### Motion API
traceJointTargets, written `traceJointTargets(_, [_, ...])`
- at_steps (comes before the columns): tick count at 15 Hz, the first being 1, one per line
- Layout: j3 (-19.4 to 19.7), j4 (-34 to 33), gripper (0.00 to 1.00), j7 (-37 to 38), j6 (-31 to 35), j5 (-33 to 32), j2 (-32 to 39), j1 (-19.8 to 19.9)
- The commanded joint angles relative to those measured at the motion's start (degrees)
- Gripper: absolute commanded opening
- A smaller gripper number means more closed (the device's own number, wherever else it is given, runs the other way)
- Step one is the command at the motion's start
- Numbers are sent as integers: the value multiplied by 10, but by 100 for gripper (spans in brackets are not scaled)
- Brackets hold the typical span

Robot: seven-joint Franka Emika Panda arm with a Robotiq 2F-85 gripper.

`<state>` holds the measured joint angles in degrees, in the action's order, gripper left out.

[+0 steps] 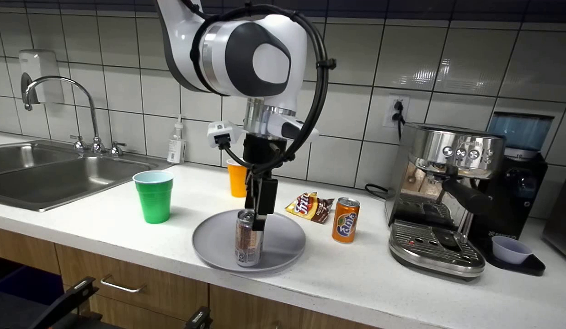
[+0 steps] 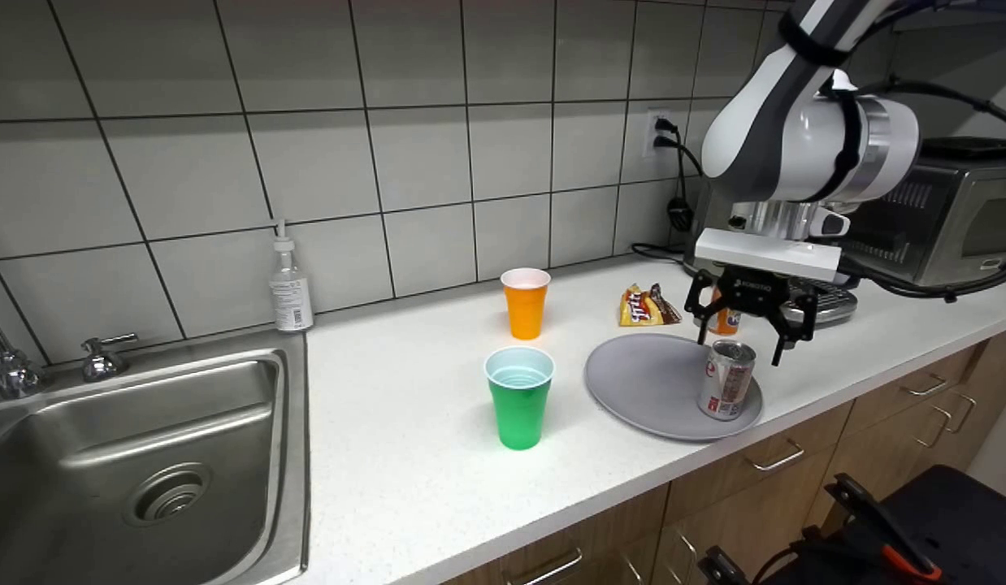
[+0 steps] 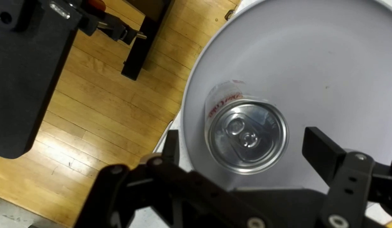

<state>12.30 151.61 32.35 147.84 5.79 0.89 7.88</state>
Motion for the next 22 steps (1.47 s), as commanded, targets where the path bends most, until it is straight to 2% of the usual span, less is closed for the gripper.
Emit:
traceJointTargets(1, [-9, 8, 100, 11, -2, -6, -9, 5])
traceJointTargets(5, [-12, 9, 100, 11, 0, -5, -6, 4])
traceJointTargets(6, [-12, 8, 75, 10, -1, -2, -5, 4])
traceJointTargets(7, [-12, 8, 74, 10, -2, -2, -5, 4])
traceJointTargets(11, [-11, 7, 40, 11, -1, -3, -6, 5])
traceJointTargets(22, [-17, 11, 38, 10, -18, -5, -50, 4])
